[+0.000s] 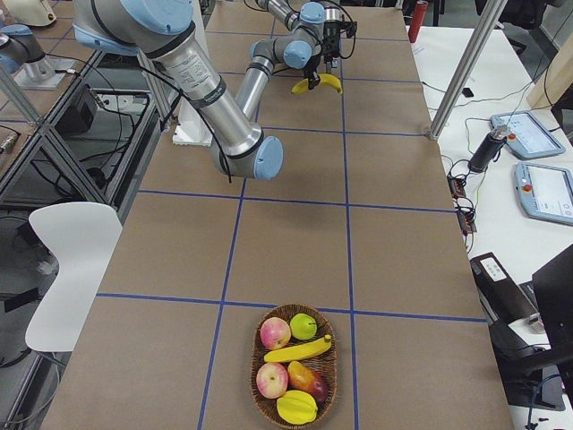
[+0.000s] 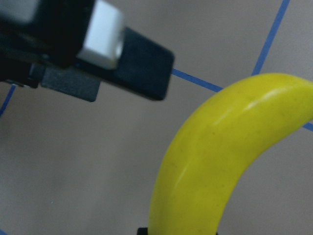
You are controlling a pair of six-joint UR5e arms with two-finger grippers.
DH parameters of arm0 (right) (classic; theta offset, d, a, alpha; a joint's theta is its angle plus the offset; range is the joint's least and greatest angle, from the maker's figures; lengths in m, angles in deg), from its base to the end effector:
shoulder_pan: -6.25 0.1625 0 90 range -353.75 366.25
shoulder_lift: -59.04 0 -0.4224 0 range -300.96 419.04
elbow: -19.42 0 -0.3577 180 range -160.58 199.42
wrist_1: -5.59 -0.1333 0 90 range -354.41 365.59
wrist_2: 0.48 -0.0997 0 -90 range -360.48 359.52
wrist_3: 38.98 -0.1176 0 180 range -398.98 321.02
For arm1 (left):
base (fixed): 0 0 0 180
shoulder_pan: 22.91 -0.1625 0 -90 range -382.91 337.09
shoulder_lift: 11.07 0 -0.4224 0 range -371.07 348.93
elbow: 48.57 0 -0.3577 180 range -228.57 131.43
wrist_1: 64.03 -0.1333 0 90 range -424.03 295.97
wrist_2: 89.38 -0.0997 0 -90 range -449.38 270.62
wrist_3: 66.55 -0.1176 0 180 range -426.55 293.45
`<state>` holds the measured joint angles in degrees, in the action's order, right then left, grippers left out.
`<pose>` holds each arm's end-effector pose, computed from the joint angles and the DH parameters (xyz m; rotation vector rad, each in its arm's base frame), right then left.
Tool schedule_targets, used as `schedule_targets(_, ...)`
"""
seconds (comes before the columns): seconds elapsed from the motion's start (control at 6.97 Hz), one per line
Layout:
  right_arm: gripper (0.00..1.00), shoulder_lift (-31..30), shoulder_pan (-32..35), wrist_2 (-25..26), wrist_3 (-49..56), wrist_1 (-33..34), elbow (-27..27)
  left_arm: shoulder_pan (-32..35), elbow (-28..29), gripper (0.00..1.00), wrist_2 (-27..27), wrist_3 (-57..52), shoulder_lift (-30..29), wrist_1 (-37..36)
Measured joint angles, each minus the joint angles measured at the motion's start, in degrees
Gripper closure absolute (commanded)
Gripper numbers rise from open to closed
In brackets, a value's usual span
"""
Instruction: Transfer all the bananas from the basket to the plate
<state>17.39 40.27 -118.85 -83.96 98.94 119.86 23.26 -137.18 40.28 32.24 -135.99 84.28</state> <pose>-0.4894 -0.4238 0.1139 0.2526 -1.0260 -0.4133 0.3924 -0.4928 0.2087 -0.0156 1.5987 -0.1916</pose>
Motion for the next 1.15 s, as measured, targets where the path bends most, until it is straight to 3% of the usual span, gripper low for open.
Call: schedule_targets(1.15,1.00,-2.96,-0.18,-1.85,-0.46,-9.68,0.37,-1.75,0.05,0.01,0.33,0.19,-0.27,1.38)
